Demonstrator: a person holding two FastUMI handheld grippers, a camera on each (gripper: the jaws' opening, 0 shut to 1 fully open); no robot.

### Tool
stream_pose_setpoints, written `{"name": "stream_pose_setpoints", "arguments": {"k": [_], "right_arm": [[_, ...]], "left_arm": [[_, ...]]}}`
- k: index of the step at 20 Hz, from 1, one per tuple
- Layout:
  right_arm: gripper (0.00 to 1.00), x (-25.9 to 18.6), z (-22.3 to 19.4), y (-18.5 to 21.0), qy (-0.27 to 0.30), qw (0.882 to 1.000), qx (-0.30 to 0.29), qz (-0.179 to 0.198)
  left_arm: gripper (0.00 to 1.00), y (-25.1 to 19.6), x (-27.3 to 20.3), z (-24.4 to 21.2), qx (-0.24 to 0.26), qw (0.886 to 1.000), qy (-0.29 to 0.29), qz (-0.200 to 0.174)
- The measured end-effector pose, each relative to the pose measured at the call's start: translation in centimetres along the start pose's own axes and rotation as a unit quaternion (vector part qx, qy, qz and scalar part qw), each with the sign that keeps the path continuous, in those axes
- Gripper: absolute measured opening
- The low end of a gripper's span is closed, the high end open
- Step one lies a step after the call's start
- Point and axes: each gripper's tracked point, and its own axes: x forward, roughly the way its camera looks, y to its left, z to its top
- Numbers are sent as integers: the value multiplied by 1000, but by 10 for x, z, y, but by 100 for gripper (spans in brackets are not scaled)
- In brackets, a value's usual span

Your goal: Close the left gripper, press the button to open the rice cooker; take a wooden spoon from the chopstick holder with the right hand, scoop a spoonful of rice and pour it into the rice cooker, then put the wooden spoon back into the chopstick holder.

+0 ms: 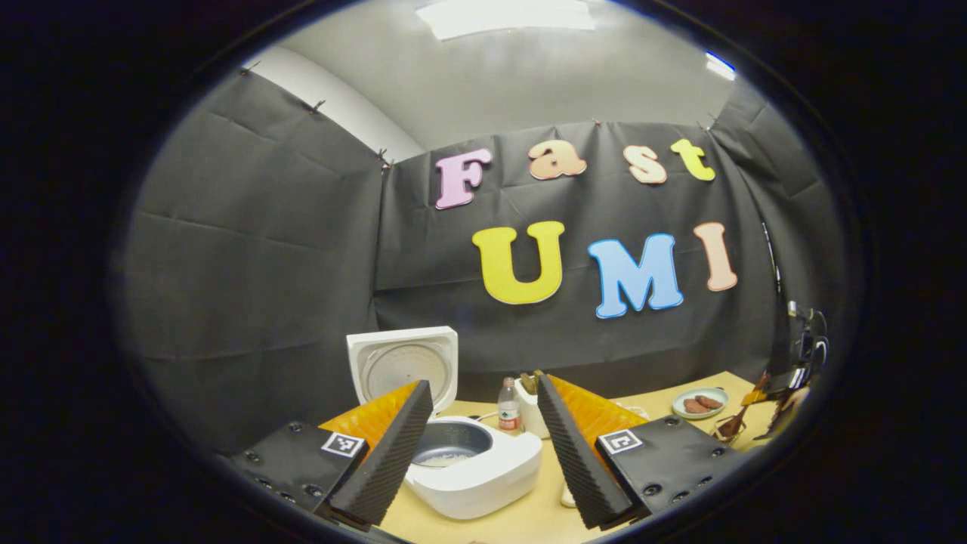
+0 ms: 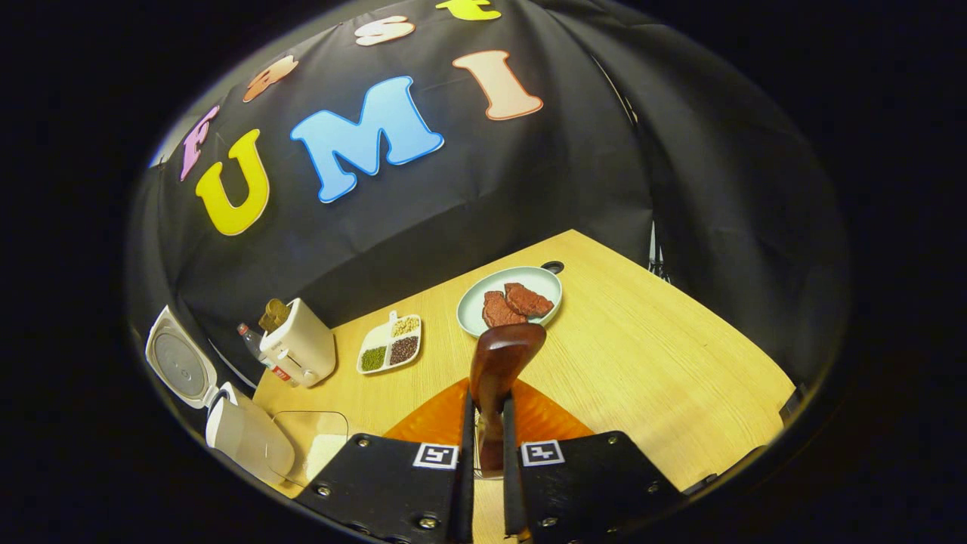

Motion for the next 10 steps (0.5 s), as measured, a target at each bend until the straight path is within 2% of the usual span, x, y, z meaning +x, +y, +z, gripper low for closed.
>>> {"name": "stream_pose_setpoints", "arguments": {"k": [3, 5, 6, 7, 8, 10], "right_arm": [[23, -12, 10, -10, -19, 999, -24, -13], [34, -25, 28, -17, -51, 996, -63, -31], [58, -30, 36, -20, -65, 993, -87, -40], [77, -38, 46, -24, -81, 989, -109, -55], [96, -48, 55, -26, -100, 985, -126, -66], [100, -64, 75, -27, -131, 977, -146, -80]], "left_arm": [[96, -5, 4, -1, -2, 1000, 3, -7], [96, -8, 10, 0, -2, 1000, 2, -13], [95, -9, 11, -1, -3, 1000, 3, -15], [97, -10, 14, 1, -4, 1000, 4, -15], [94, -10, 18, -1, -7, 1000, 7, -14], [96, -11, 26, -1, -12, 1000, 10, -14]]}}
